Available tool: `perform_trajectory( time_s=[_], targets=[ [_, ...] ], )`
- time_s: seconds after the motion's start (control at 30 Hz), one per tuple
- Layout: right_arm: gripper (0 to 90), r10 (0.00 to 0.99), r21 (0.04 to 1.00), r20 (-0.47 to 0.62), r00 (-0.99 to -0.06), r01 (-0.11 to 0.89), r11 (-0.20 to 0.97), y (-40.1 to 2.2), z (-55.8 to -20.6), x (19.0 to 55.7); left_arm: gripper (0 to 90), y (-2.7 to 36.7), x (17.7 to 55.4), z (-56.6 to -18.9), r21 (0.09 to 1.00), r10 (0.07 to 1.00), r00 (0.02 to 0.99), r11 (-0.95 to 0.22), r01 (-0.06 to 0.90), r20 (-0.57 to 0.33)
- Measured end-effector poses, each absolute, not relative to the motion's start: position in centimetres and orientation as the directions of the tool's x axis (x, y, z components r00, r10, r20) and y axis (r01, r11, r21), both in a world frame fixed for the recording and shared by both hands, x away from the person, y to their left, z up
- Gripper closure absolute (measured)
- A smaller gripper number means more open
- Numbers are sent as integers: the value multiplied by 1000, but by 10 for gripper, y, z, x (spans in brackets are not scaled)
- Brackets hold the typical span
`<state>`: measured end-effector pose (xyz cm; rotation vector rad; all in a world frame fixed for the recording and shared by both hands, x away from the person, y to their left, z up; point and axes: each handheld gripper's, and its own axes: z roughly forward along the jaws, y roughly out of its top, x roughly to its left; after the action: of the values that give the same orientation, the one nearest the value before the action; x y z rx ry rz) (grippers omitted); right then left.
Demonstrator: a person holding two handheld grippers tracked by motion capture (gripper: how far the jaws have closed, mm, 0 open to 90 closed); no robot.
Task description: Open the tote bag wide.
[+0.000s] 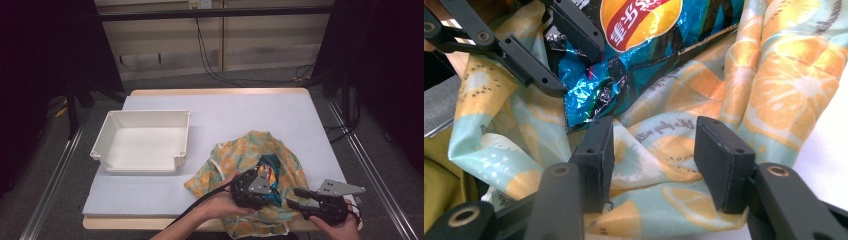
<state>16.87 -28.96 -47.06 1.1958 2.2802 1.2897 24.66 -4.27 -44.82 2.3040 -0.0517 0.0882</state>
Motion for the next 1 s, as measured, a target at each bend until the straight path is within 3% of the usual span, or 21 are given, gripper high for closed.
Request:
perform_trajectory(
  time_s=[0.2,0.57,0.8,0.93,1.0],
  targets=[
    [484,767,801,157,-622,535,269,-290,-473,171,526,-51,244,-442,742,1,994,-665,-84,113],
    [489,774,790,163,-612,551,270,-292,-477,171,503,-56,243,-458,692,-16,985,-710,-132,171],
    [487,774,784,168,-610,559,269,-293,-479,173,623,-58,244,-459,675,15,979,-727,-129,203],
    [487,773,785,164,-613,555,274,-293,-480,173,838,-57,246,-457,684,19,984,-721,-107,174],
    [486,773,786,163,-613,555,274,-292,-480,173,876,-53,252,-453,707,35,992,-705,-62,122]
  ],
)
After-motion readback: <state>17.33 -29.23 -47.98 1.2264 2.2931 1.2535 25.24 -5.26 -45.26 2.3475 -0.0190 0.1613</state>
